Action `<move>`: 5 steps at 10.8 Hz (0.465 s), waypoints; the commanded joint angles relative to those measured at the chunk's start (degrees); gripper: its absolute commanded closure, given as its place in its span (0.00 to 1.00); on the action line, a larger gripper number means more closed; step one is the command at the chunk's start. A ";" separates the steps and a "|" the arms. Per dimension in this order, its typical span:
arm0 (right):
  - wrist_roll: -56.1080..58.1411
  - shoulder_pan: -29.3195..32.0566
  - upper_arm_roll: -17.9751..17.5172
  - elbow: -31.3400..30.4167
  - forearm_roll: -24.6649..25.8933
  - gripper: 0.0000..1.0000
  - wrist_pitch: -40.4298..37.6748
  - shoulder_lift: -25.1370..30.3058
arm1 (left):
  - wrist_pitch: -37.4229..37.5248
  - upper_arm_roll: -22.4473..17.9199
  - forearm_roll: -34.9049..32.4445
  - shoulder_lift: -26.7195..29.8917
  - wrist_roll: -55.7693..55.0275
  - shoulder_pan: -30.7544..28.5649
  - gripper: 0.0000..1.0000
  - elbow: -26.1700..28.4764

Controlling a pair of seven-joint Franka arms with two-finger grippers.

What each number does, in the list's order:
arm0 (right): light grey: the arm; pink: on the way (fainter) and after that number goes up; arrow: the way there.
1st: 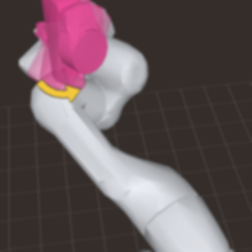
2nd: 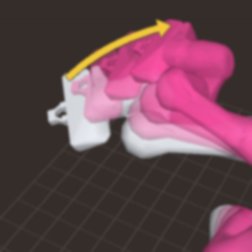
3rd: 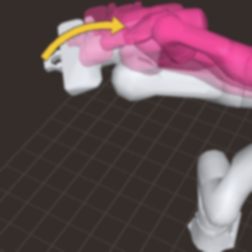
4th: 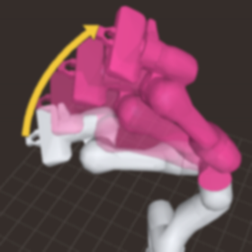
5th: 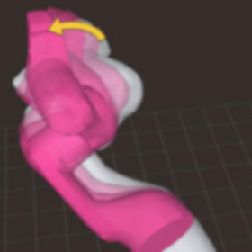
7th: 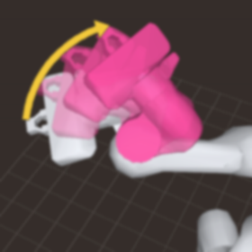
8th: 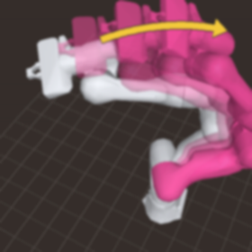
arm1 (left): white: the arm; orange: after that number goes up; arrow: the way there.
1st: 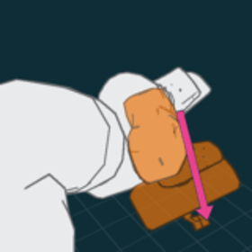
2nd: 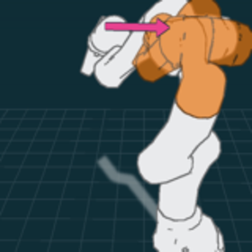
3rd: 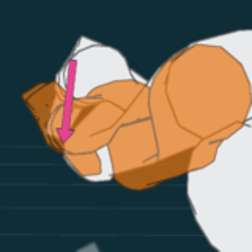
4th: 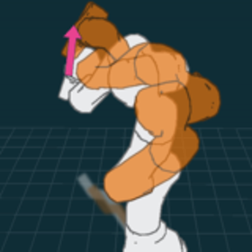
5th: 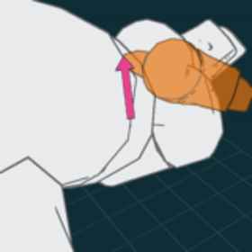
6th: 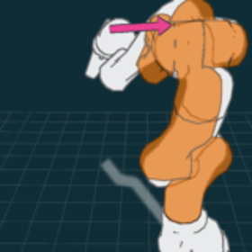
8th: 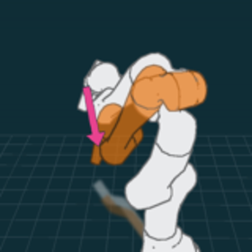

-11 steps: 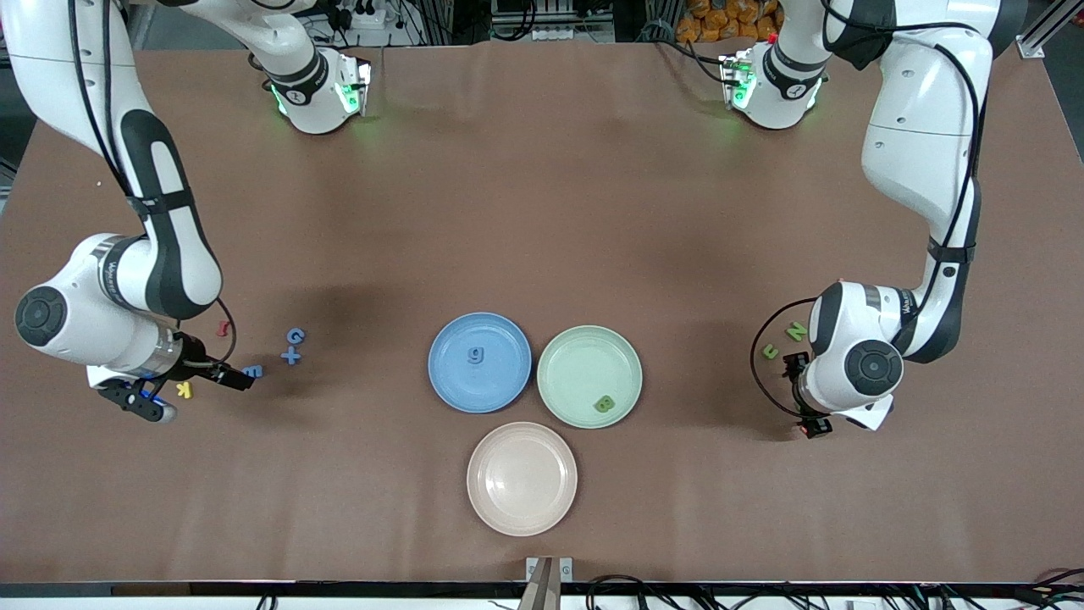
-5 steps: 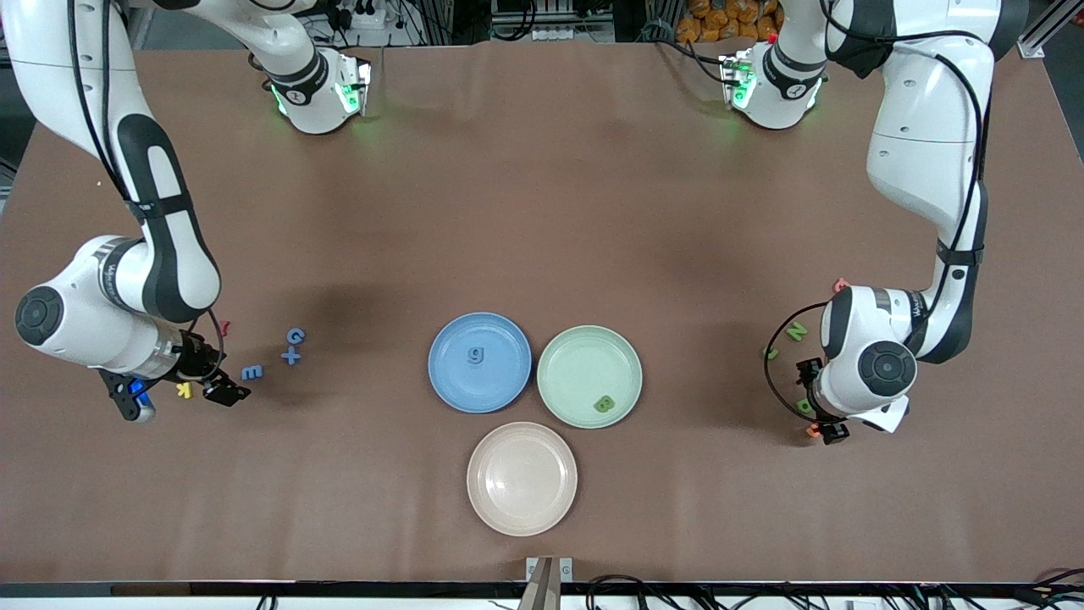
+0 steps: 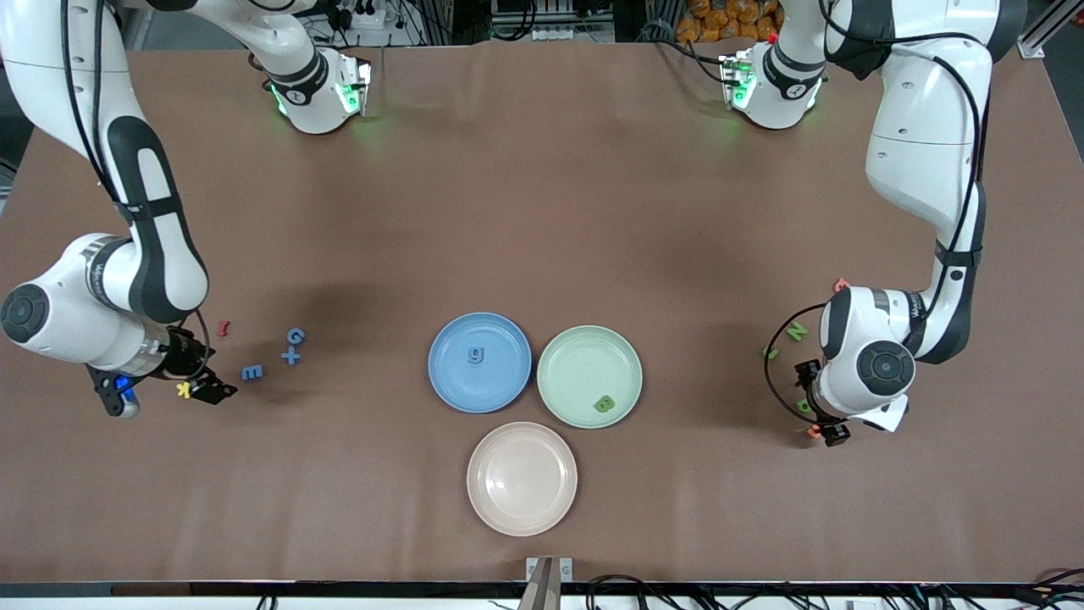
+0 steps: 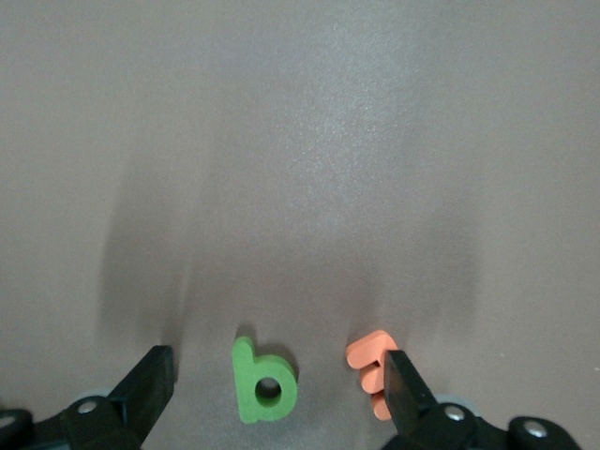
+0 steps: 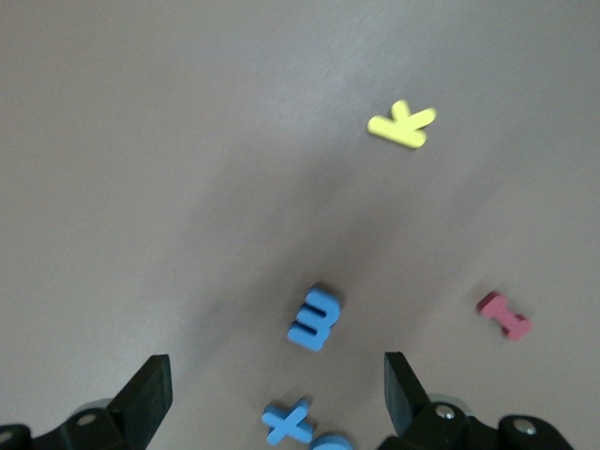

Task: Sort letters by color into matching plates
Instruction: 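Lower the right gripper and grasp the blue 3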

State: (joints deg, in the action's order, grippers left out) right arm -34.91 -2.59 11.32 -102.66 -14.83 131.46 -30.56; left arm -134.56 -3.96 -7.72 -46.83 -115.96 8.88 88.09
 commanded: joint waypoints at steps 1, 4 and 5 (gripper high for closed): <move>-6.61 0.57 0.20 -0.53 -0.54 0.06 0.38 0.23 | -0.53 -0.17 -0.45 1.03 -4.17 -0.09 0.00 -0.46; -21.55 -0.39 0.20 -0.53 0.06 0.00 3.54 -0.38 | -0.53 0.00 -0.10 1.47 -8.39 0.17 0.00 -0.38; -22.30 -0.57 0.20 -0.53 0.07 0.00 3.63 -0.73 | -0.27 0.01 -0.10 1.47 -9.71 0.61 0.00 -0.12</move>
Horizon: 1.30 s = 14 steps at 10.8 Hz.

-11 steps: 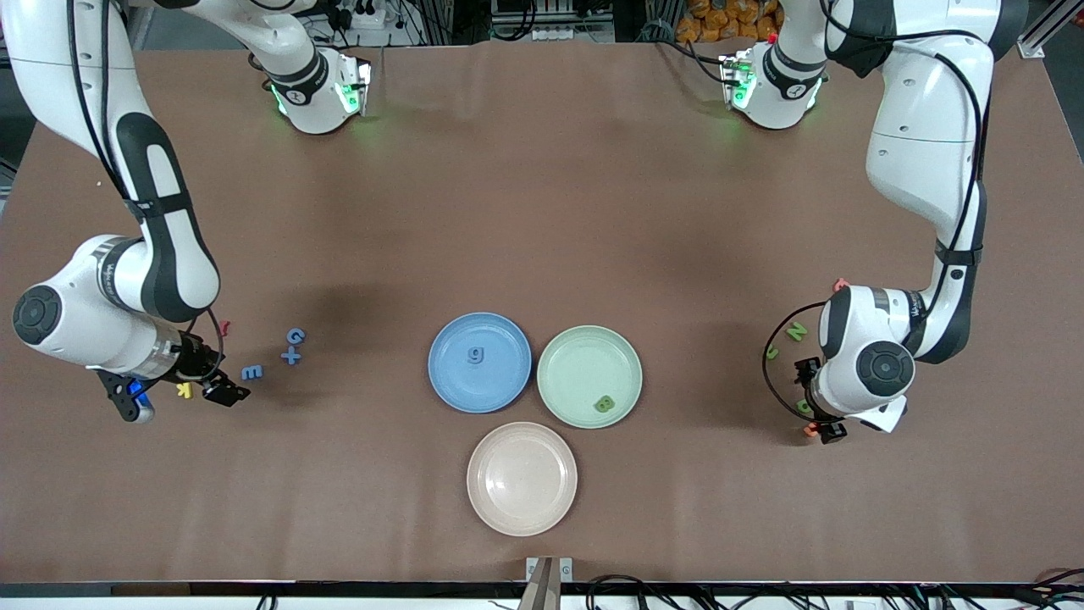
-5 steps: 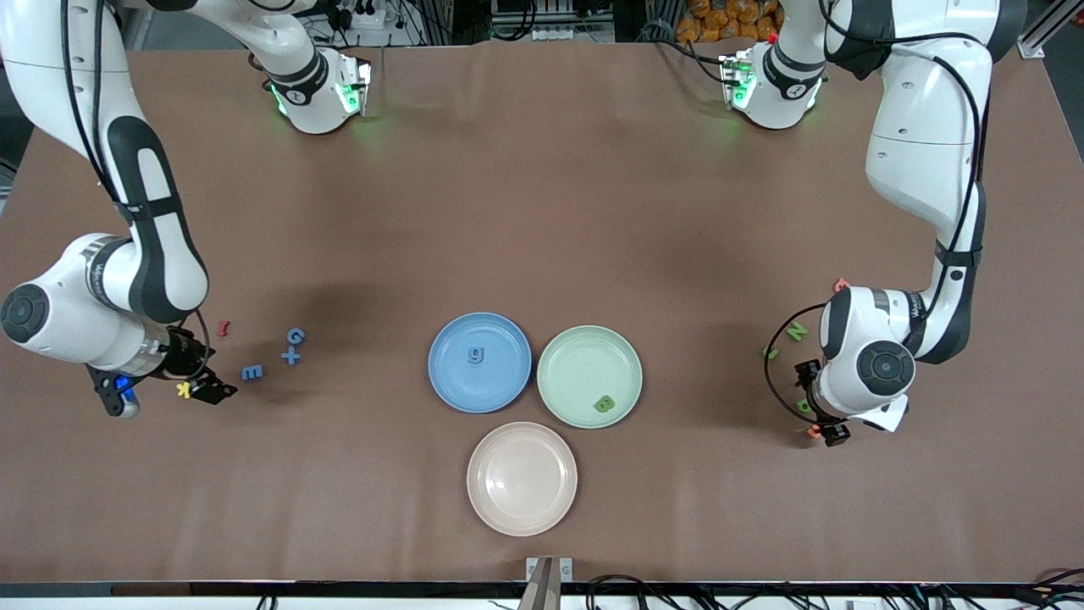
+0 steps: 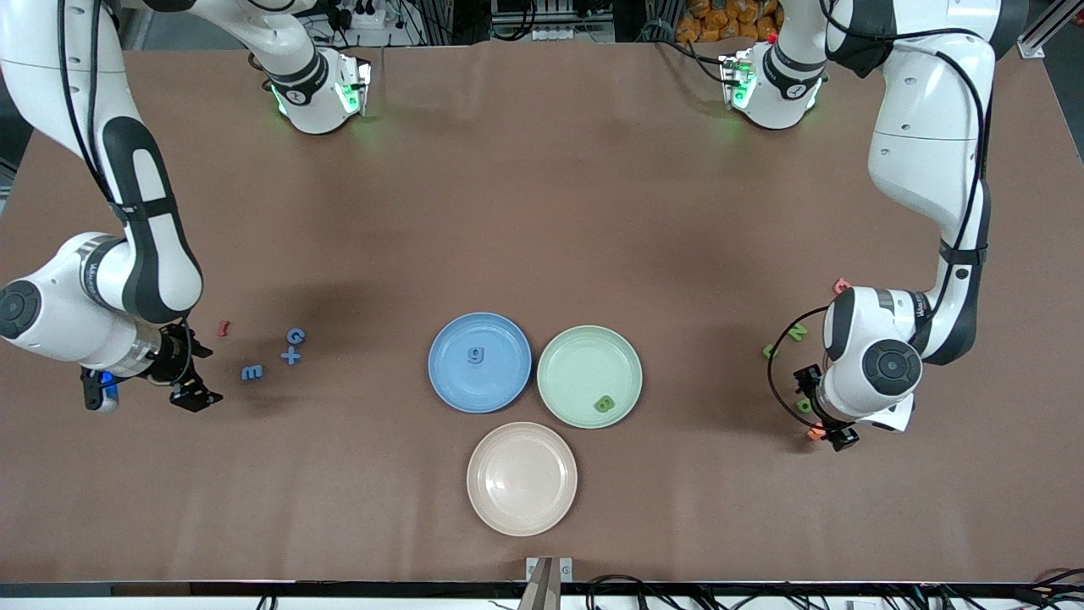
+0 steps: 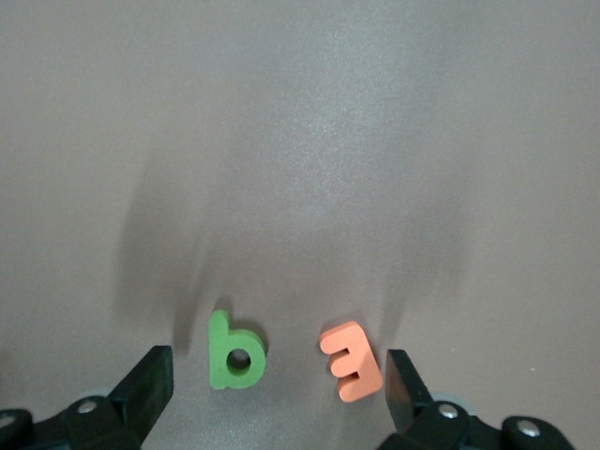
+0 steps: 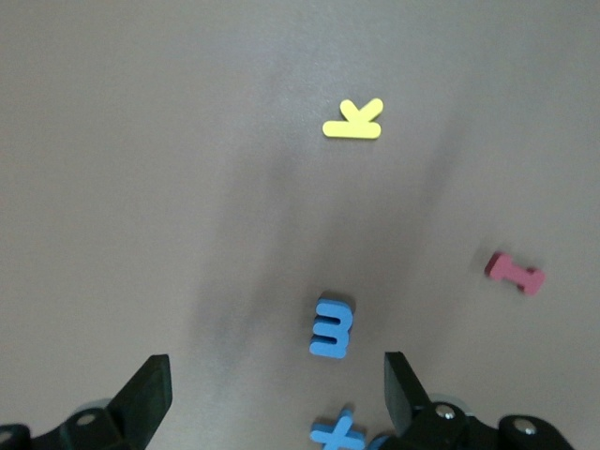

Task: Sort letters by color into matching plates
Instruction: 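Lower the right gripper and grasp the blue 3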

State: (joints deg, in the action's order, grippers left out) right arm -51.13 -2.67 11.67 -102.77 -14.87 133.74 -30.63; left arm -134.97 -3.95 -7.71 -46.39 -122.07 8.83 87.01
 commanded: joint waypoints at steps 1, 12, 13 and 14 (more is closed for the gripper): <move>-6.26 -0.49 -0.16 -0.50 0.02 0.00 1.35 -1.35 | 0.41 0.16 -0.11 1.04 -5.53 0.92 0.00 1.14; -7.50 -2.16 -0.59 -8.32 -0.51 0.00 16.63 -4.52 | 4.97 4.73 7.71 4.37 -2.04 -2.50 0.00 1.32; -7.23 -2.34 -0.60 -8.41 -0.51 0.00 17.08 -4.78 | 6.29 4.82 7.71 4.64 -1.86 -2.50 0.00 1.49; -7.14 -2.51 -0.60 -8.41 -0.51 0.01 17.17 -5.22 | 6.74 4.82 7.71 4.64 -1.16 -2.50 0.00 1.84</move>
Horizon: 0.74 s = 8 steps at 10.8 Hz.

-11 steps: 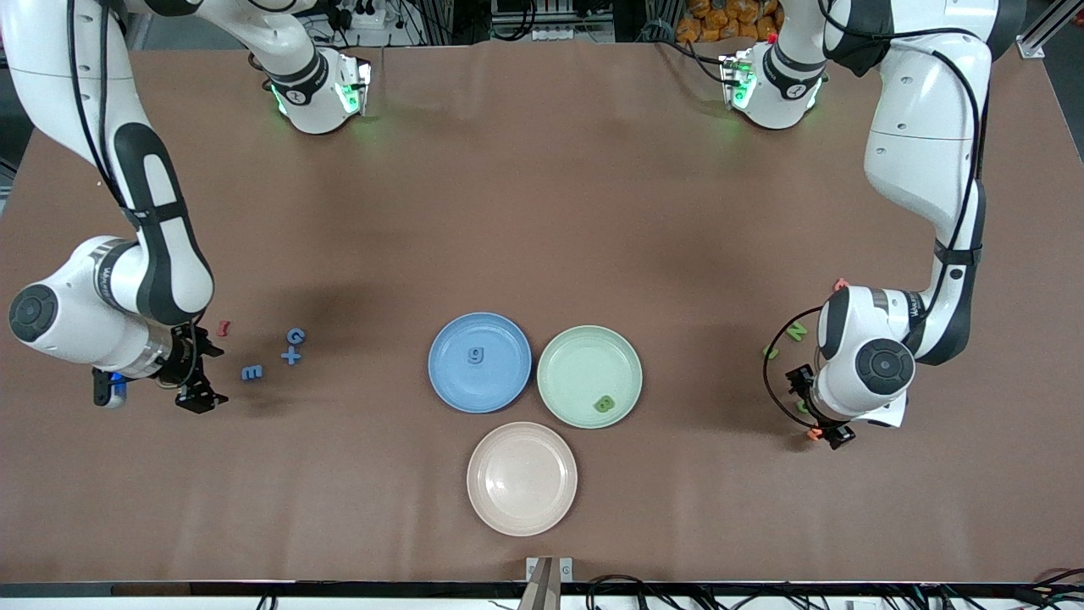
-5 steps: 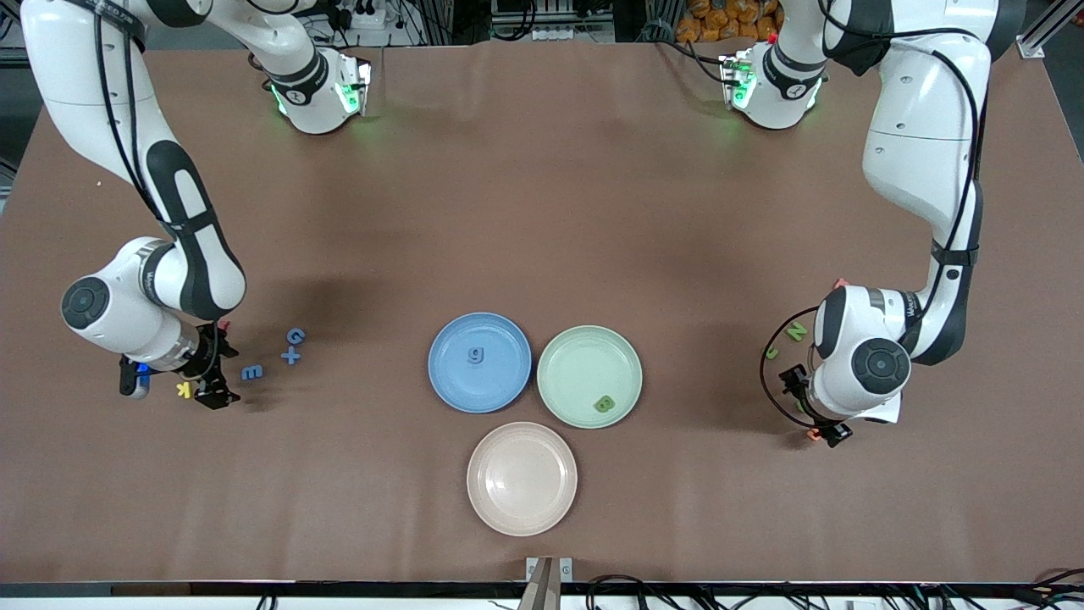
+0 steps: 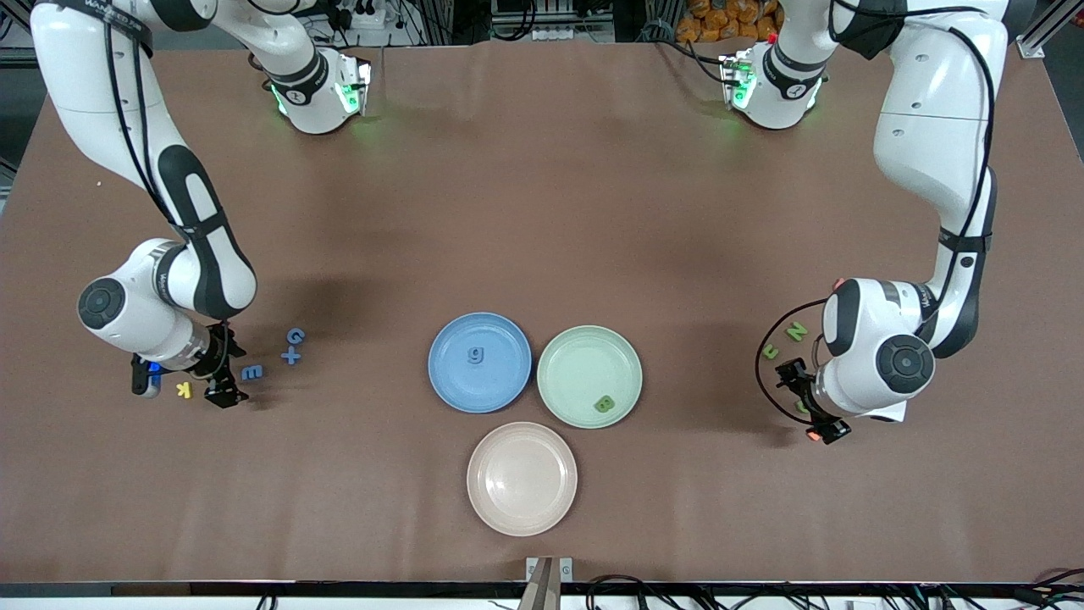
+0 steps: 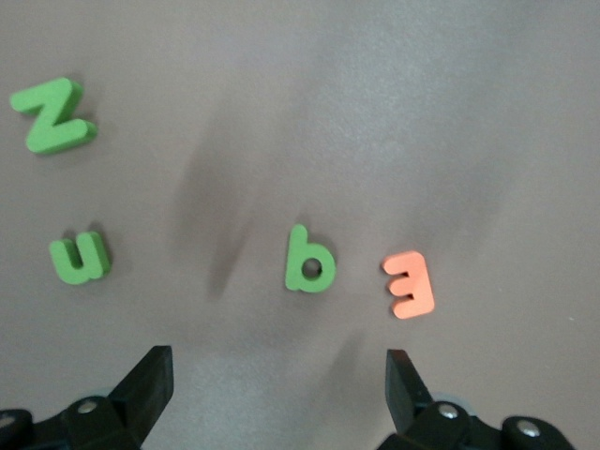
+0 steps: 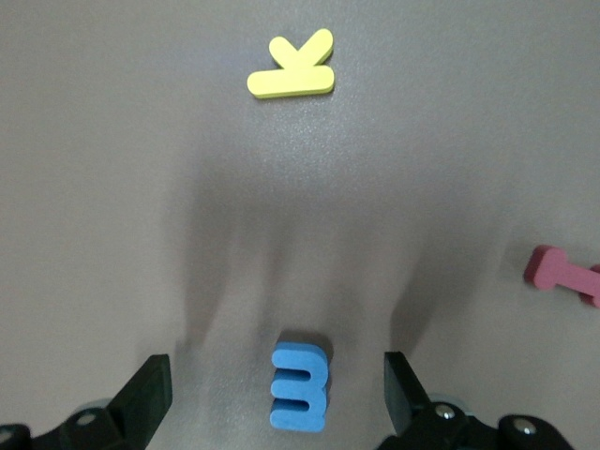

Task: Sort letters by color into matching plates
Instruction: 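Lower the right gripper and grasp the blue 3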

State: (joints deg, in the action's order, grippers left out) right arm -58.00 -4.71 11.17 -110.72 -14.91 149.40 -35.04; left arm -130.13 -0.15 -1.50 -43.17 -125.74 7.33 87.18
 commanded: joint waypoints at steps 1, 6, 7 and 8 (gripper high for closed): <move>-0.18 -0.48 -0.19 -0.55 -0.47 0.02 1.51 -0.90 | 2.24 0.95 1.50 1.43 4.52 -1.01 0.00 2.28; 1.48 -0.66 -0.89 -1.08 -0.56 0.59 1.51 -0.90 | 1.81 0.94 1.50 0.64 5.68 -3.28 0.00 2.20; 1.49 -0.66 -0.98 -1.17 -0.47 0.69 1.51 -0.90 | 0.41 0.94 1.68 0.64 5.68 -3.47 0.00 2.11; 1.84 -0.66 -1.07 -1.34 -0.47 0.73 1.42 -0.90 | -0.82 0.94 2.29 0.55 5.68 -3.73 0.00 2.20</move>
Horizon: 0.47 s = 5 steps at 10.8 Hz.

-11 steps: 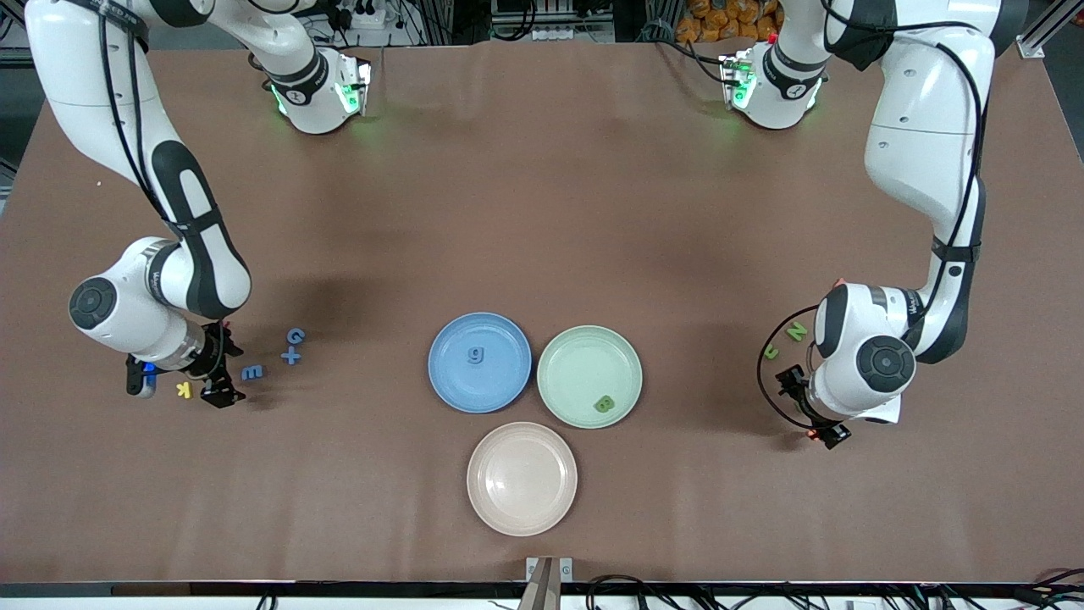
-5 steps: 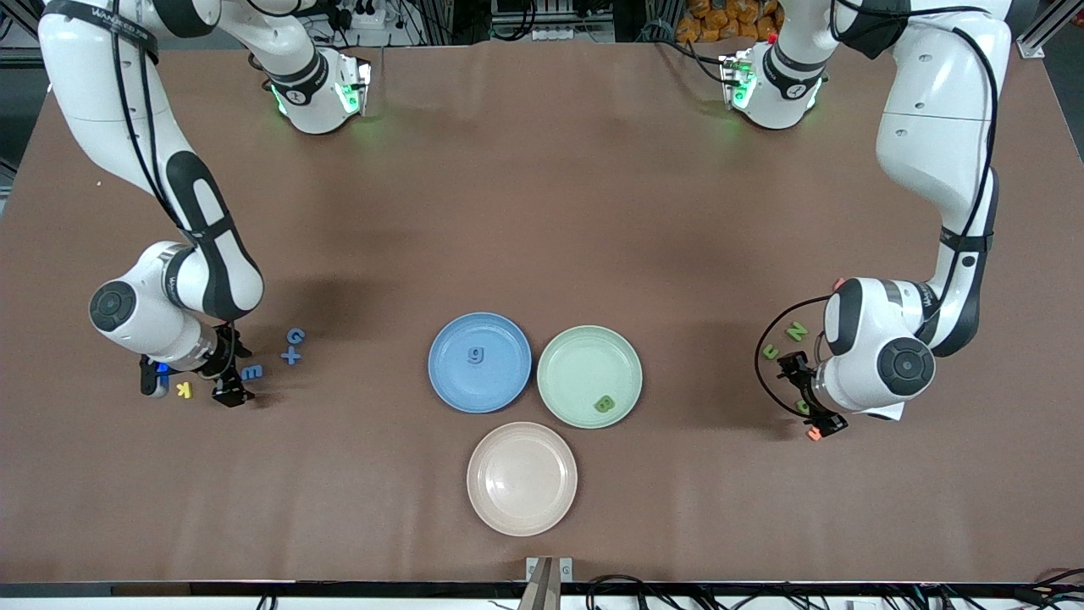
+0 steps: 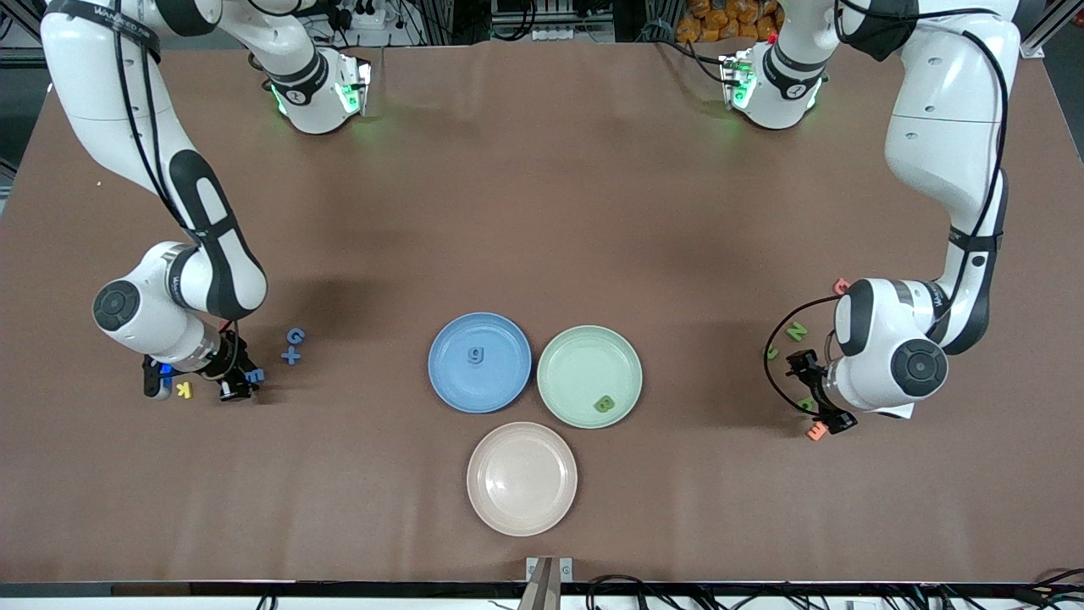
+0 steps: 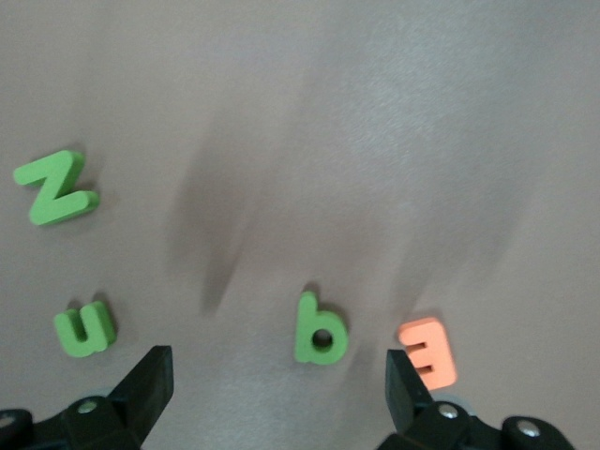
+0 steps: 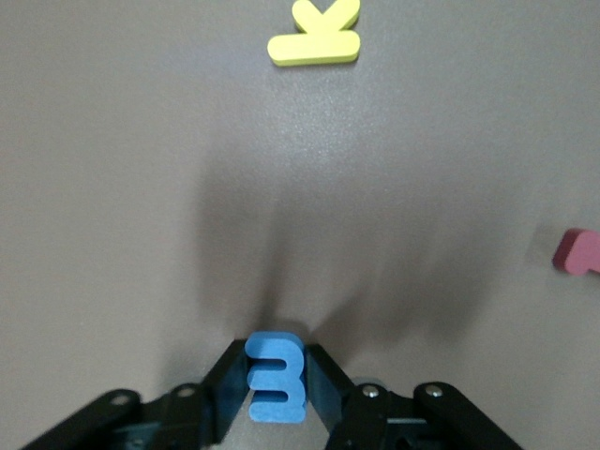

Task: Sort letters by color into matching plates
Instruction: 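Carry the blue 3 to the blue plate and open the right gripper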

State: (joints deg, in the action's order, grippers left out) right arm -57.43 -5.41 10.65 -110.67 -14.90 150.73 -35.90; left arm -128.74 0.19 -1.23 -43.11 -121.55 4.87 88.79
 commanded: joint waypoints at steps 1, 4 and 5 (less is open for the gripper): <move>2.06 0.05 -0.63 -1.48 -0.48 0.80 0.09 -0.05 | -2.91 0.60 2.55 0.14 1.49 -1.53 0.00 0.59; 8.54 0.05 -0.63 -1.39 -0.48 0.87 -0.34 -0.05 | -4.76 0.52 4.21 -0.57 1.57 -1.45 0.00 0.59; 11.70 0.05 -0.63 -1.30 -0.48 0.87 -0.43 -0.05 | -5.81 0.52 5.09 -0.83 1.57 -1.18 0.00 0.68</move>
State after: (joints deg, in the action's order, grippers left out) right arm -51.68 -5.44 10.62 -110.78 -14.88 150.37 -35.51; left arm -132.35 0.27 0.78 -43.61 -121.51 3.85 88.94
